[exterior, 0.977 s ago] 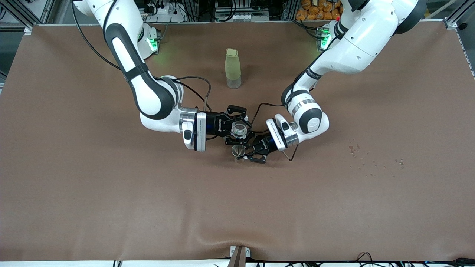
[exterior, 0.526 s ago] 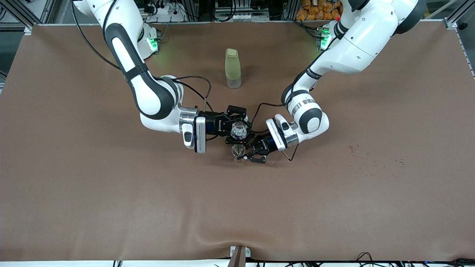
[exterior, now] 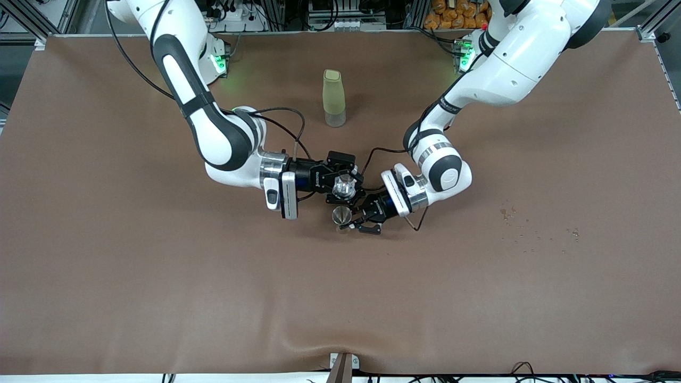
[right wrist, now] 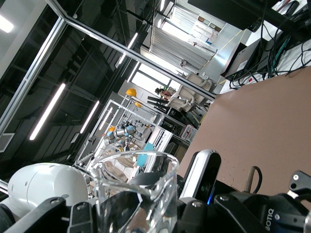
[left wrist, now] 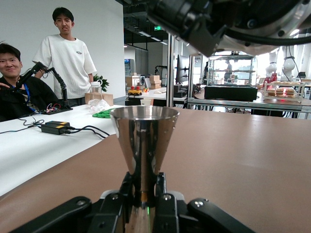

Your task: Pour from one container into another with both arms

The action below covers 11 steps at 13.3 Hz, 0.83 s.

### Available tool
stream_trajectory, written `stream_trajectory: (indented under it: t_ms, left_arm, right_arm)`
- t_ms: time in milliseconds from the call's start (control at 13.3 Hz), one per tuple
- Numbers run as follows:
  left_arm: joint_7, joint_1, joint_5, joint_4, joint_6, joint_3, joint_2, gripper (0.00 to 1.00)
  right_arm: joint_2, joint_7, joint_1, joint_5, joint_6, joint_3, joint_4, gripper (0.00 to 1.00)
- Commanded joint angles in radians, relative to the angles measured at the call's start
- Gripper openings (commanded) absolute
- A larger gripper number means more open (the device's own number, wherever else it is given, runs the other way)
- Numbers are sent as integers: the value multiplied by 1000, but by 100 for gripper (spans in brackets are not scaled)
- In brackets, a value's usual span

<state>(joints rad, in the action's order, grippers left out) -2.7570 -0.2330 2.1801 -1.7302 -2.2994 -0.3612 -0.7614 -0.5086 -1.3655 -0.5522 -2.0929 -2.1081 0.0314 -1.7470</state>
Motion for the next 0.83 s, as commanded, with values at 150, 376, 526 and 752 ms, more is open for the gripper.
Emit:
stream_trajectory:
  t_ms: [150, 376, 526, 752]
  left_arm:
    - [-141, -2, 21, 17, -11, -7, -15, 0]
    - [-141, -3, 21, 17, -11, -7, -15, 0]
    - [-141, -3, 21, 17, -11, -7, -15, 0]
    - [-141, -2, 21, 17, -11, -7, -15, 0]
  right_arm:
    - [32, 25, -12, -76, 0, -2, -39, 0]
    - [30, 46, -18, -102, -1, 4, -39, 0]
    - [30, 65, -20, -102, -1, 4, -39, 0]
    - [36, 114, -20, -102, -6, 2, -39, 0]
